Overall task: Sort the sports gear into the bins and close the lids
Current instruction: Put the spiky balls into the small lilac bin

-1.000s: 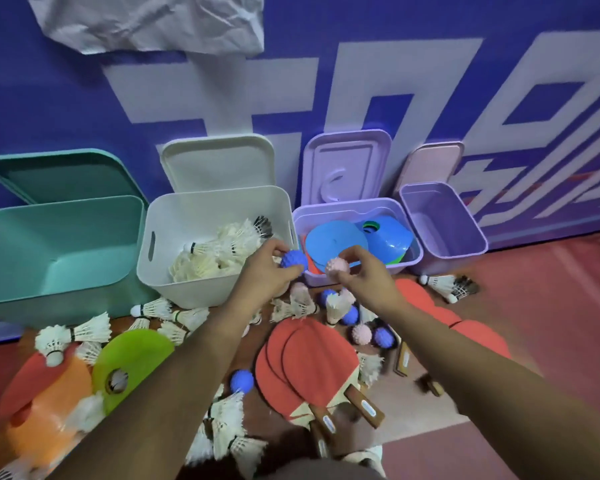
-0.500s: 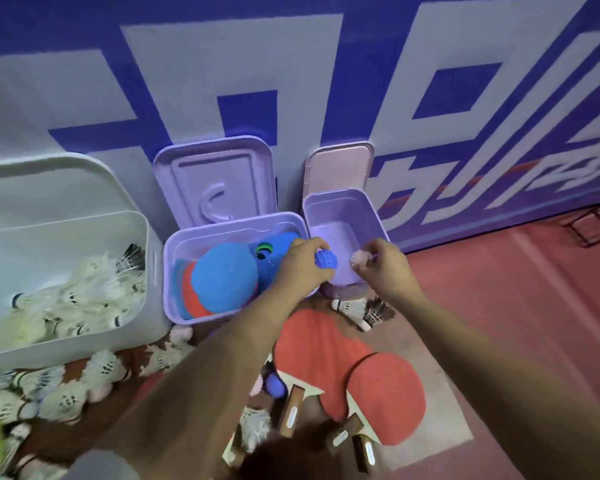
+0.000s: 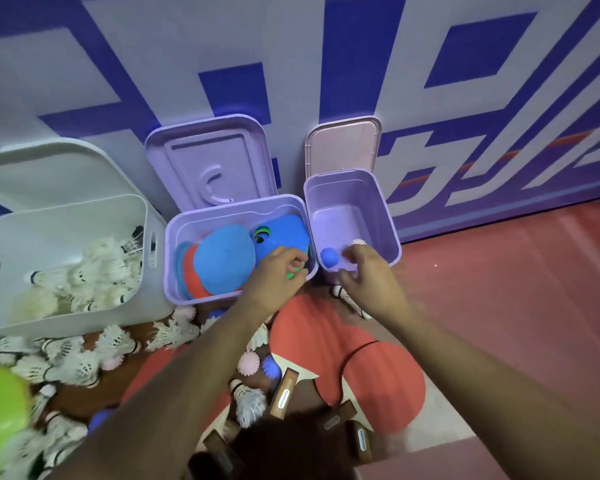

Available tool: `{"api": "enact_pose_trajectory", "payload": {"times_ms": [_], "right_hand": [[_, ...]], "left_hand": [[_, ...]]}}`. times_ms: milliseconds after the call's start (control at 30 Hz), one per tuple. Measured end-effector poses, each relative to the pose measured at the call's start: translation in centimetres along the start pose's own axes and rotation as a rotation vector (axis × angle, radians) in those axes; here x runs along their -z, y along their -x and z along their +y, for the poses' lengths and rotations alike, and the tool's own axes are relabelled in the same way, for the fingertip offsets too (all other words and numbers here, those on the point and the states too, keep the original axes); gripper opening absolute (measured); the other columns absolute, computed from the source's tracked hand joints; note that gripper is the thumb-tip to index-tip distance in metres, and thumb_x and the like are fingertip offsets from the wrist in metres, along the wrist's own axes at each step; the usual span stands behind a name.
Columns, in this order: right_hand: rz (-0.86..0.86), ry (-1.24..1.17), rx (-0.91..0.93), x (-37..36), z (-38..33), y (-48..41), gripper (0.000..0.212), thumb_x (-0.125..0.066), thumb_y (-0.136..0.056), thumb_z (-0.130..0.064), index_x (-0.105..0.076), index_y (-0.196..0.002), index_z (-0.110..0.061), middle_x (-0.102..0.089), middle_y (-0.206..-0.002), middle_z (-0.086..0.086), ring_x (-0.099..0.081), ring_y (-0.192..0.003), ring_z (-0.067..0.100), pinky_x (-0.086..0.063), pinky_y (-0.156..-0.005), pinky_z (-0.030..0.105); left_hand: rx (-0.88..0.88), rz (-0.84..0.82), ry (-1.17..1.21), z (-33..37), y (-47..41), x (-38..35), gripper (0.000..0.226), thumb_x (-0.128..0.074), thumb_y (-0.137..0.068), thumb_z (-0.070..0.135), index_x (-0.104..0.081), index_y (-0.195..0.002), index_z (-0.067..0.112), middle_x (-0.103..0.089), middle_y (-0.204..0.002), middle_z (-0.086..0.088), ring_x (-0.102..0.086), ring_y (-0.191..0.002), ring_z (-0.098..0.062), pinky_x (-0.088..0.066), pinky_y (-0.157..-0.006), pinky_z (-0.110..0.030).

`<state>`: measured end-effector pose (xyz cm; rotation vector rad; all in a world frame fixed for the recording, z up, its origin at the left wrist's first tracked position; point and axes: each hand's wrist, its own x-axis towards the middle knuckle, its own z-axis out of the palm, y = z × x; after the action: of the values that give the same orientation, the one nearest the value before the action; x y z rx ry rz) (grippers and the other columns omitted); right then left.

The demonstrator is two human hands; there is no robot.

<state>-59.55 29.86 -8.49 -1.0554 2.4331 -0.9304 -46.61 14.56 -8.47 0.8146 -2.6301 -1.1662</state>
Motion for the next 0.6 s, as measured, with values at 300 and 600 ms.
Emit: {"api": "enact_pose_trajectory", "payload": {"times_ms": [300,600], "right_hand": [[-0.358,0.092,0.135,-7.6,-4.4,5.4,0.028,-0.061,-0.083,-0.02,-0.057,-0.108,-0.009,-0.06,-0.104,0.01,-0.055,-0.099,0.026,-0.038,-0.08,0.032],[-0.342,0.293,0.174,-15.6,-4.6,4.7,0.029,-0.056,-0.086,-0.025,-0.059,-0.112,-0.011,-0.053,-0.108,0.011,-0.048,-0.105,0.032,-0.045,-0.09,0.041]], "left_hand": [[0.359,-0.058,-0.11,-9.0,12.5,2.4,0.014,-0.064,-0.08,0.011,-0.066,-0.091,0.019,-0.064,-0.091,-0.002,-0.061,-0.078,-0.014,-0.051,-0.078,-0.031],[0.376,-0.265,-0.551,-11.6,13.9,-2.6,0.042,-0.063,-0.083,0.027,-0.054,-0.122,0.016,-0.052,-0.123,-0.006,-0.058,-0.107,-0.028,-0.05,-0.087,-0.037]]}}
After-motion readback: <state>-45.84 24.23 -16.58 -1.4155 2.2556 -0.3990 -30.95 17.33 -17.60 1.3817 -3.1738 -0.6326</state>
